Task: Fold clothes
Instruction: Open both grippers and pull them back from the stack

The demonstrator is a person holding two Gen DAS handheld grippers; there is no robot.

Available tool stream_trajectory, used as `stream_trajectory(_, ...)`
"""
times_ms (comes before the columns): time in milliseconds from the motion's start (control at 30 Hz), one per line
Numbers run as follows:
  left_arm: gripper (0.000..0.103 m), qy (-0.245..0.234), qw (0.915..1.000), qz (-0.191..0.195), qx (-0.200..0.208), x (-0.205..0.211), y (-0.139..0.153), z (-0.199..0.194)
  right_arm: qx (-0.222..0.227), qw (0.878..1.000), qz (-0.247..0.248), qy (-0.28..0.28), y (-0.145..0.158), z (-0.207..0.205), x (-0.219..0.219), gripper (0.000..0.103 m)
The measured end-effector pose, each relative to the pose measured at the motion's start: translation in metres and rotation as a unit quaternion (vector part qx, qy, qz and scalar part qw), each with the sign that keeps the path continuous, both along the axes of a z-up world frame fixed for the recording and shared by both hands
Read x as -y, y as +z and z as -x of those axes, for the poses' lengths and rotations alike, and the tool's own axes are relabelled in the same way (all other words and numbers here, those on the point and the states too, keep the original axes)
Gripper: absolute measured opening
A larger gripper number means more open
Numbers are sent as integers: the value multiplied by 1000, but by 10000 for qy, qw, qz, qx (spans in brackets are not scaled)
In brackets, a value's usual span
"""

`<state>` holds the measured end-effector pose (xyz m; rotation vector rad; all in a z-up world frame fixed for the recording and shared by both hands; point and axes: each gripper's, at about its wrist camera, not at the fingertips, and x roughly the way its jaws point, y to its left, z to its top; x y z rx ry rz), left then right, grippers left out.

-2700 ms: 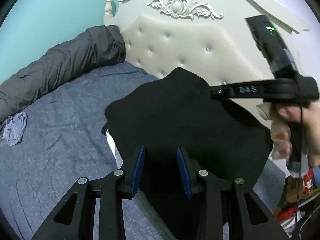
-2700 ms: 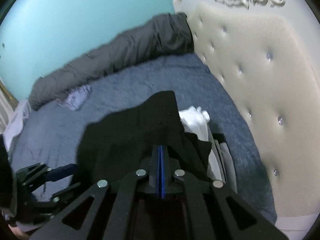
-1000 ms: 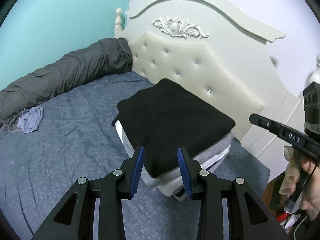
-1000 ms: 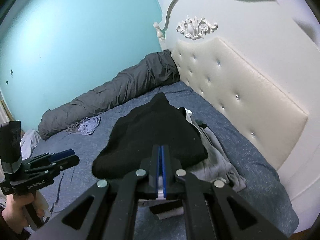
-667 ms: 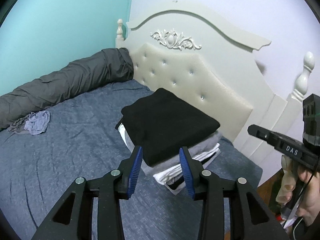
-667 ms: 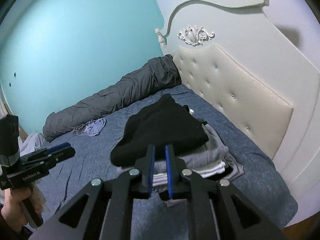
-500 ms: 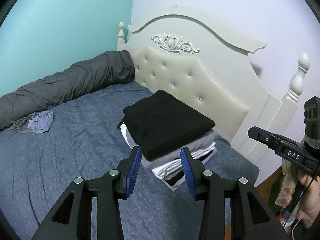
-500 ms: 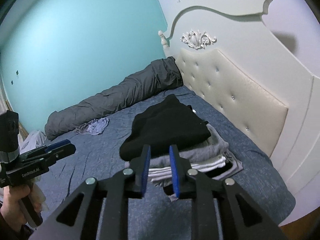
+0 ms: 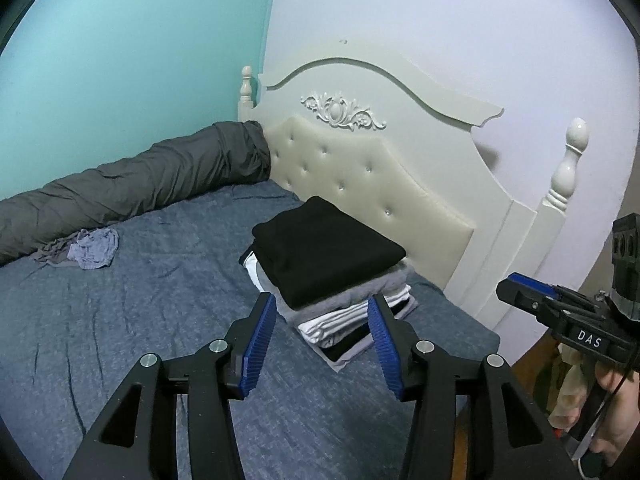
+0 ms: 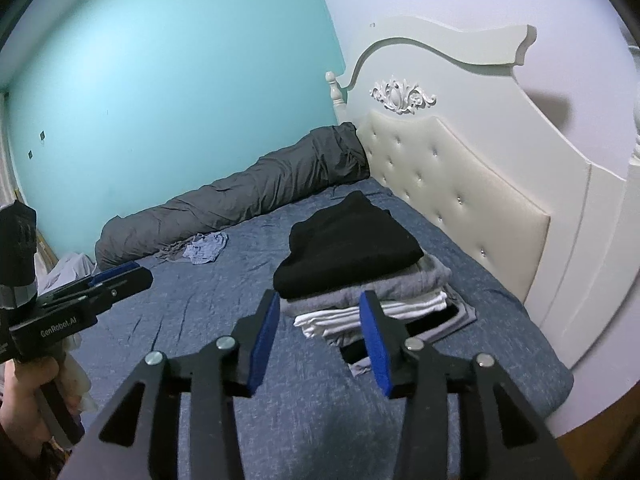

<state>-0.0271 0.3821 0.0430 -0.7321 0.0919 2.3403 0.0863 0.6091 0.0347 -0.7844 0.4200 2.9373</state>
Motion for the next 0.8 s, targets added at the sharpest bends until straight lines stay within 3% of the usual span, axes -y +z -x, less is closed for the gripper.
stream_trajectory(467, 58, -185, 9997, -99, -131, 24, 8, -52, -140, 9996, -126, -214, 13, -54, 32, 53)
stream_trajectory(633, 60, -181, 9996, -109, -173, 33, 5, -64, -239, 9987, -318, -308, 17, -73, 43, 60)
stream_trajectory(800, 63, -152, 9997, -60, -189, 42, -3, -73, -225, 9987, -333, -322, 12, -86, 51, 62)
